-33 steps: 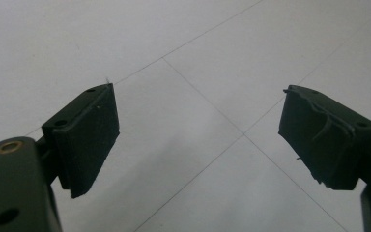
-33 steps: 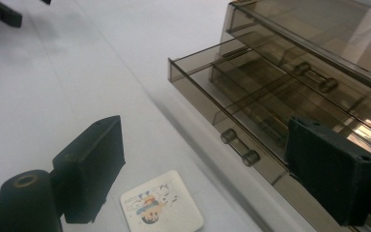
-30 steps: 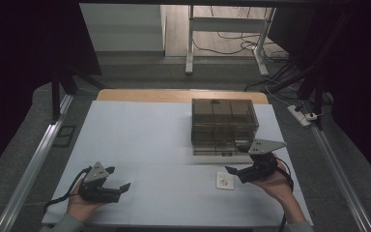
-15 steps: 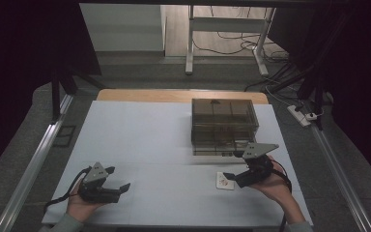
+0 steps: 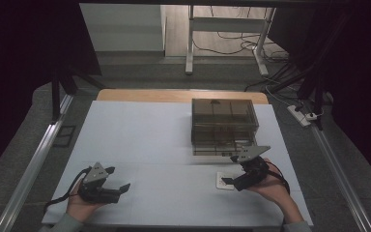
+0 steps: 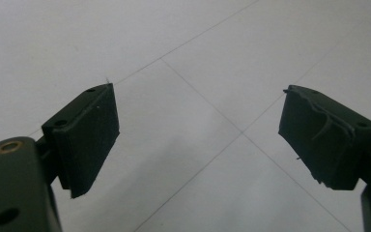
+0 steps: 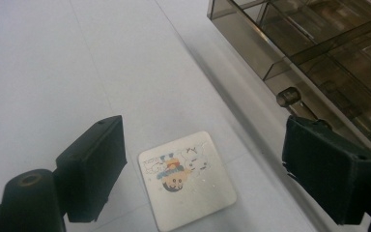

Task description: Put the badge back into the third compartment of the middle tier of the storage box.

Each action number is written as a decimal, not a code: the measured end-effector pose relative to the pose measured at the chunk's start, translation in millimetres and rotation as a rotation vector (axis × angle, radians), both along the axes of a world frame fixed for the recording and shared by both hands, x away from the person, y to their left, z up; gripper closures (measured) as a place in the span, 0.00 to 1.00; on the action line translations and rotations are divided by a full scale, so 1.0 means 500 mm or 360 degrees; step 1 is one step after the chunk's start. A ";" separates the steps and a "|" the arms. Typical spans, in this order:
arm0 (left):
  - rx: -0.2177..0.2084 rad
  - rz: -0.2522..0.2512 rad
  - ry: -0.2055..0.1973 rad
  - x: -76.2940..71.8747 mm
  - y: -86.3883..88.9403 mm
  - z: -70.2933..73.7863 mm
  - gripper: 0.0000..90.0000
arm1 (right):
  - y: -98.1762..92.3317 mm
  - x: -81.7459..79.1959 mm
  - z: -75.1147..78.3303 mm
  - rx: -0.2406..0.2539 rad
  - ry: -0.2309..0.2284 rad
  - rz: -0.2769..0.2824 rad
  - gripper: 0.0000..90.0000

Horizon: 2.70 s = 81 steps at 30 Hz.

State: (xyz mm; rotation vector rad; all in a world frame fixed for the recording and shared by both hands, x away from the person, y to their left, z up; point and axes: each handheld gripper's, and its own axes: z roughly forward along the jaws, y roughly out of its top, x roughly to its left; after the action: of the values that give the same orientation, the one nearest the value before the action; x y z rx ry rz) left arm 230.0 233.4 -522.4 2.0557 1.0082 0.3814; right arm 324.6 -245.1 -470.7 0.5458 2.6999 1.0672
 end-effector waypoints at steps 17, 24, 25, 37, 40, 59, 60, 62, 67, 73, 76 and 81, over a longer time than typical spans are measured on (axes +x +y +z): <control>0.0026 -0.0007 0.0011 0.001 -0.001 -0.004 0.15 | 0.025 -0.001 -0.035 -0.0158 0.0089 0.0085 0.17; 0.0035 -0.0013 0.0018 0.002 -0.003 -0.006 0.15 | 0.035 -0.002 -0.046 -0.0206 0.0119 0.0119 0.17; 0.0036 -0.0014 0.0018 0.002 -0.003 -0.006 0.15 | 0.036 -0.002 -0.048 -0.0217 0.0125 0.0121 0.17; 0.0042 -0.0015 0.0030 0.004 -0.002 -0.010 0.16 | 0.045 0.000 -0.070 -0.0315 0.0146 0.0127 0.16; 0.0041 -0.0013 0.0032 0.004 -0.002 -0.010 0.16 | 0.046 0.002 -0.074 -0.0328 0.0141 0.0131 0.16; 0.0030 -0.0018 0.0042 0.004 -0.001 -0.011 0.16 | 0.043 0.006 -0.078 -0.0368 0.0133 0.0142 0.36; 0.0030 -0.0017 0.0041 0.004 -0.001 -0.011 0.16 | 0.044 0.006 -0.078 -0.0371 0.0129 0.0141 0.36; 0.0031 -0.0017 0.0041 0.003 -0.001 -0.010 0.16 | 0.045 0.005 -0.077 -0.0378 0.0116 0.0151 0.37; 0.0022 -0.0020 0.0045 0.004 0.000 -0.011 0.16 | 0.046 -0.001 -0.075 -0.0381 0.0086 0.0152 0.37; 0.0025 -0.0022 0.0044 0.003 0.000 -0.011 0.16 | 0.045 -0.002 -0.074 -0.0375 0.0084 0.0155 0.37; 0.0025 -0.0020 0.0044 0.004 0.000 -0.011 0.16 | 0.043 -0.002 -0.071 -0.0366 0.0062 0.0140 0.37; 0.0026 -0.0021 0.0045 0.004 0.000 -0.011 0.16 | 0.036 -0.002 -0.061 -0.0307 0.0047 0.0108 0.37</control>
State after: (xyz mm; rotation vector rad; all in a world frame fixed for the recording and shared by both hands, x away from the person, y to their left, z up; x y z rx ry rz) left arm 231.9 233.2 -528.0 2.0868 1.0106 0.3559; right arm 323.8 -227.3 -501.0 0.4430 2.8247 0.8065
